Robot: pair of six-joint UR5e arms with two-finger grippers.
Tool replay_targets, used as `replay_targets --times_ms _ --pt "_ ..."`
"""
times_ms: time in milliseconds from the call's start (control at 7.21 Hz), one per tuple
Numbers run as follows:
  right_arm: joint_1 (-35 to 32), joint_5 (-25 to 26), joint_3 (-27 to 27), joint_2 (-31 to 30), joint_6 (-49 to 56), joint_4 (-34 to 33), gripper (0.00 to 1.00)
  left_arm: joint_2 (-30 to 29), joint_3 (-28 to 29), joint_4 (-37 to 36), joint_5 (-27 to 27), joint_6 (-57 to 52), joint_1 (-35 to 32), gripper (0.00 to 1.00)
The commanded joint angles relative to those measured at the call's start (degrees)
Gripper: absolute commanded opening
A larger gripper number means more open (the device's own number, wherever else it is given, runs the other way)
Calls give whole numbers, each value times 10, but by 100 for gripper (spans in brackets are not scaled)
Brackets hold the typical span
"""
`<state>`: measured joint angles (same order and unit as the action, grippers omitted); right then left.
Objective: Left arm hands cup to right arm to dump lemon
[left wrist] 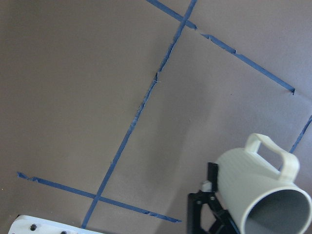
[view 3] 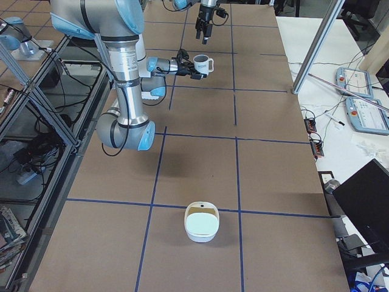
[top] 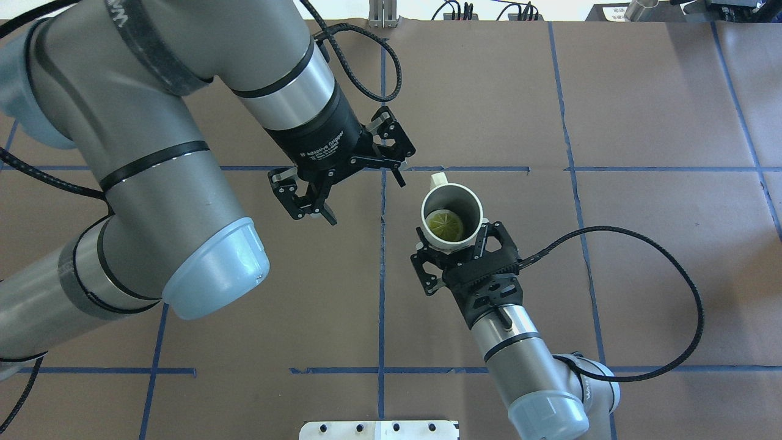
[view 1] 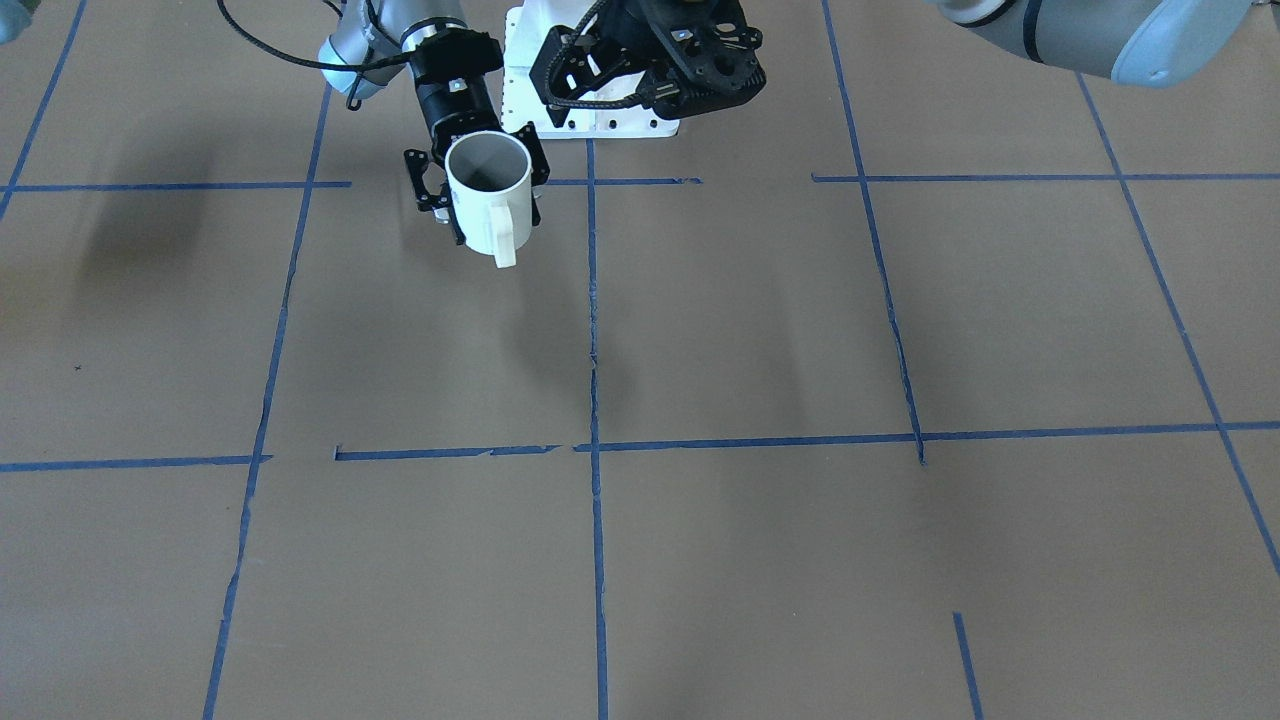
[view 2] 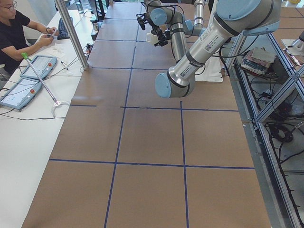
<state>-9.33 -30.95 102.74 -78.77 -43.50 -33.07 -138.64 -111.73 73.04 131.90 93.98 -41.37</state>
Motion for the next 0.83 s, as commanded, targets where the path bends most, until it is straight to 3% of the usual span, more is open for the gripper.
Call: replay_targets --times_ms 0,278,416,694 --pt "-28 -5 29 -95 -107 3 2 16 -4 1 -6 -3 -2 100" --pt "-73 -66 92 -243 -144 30 0 24 -4 2 -10 -5 -2 100" --pt "-84 -81 88 -296 -192 106 0 25 -5 2 -15 -5 -2 100" --pt "-121 -124 72 -346 -264 165 0 31 -7 2 -23 -5 -2 100"
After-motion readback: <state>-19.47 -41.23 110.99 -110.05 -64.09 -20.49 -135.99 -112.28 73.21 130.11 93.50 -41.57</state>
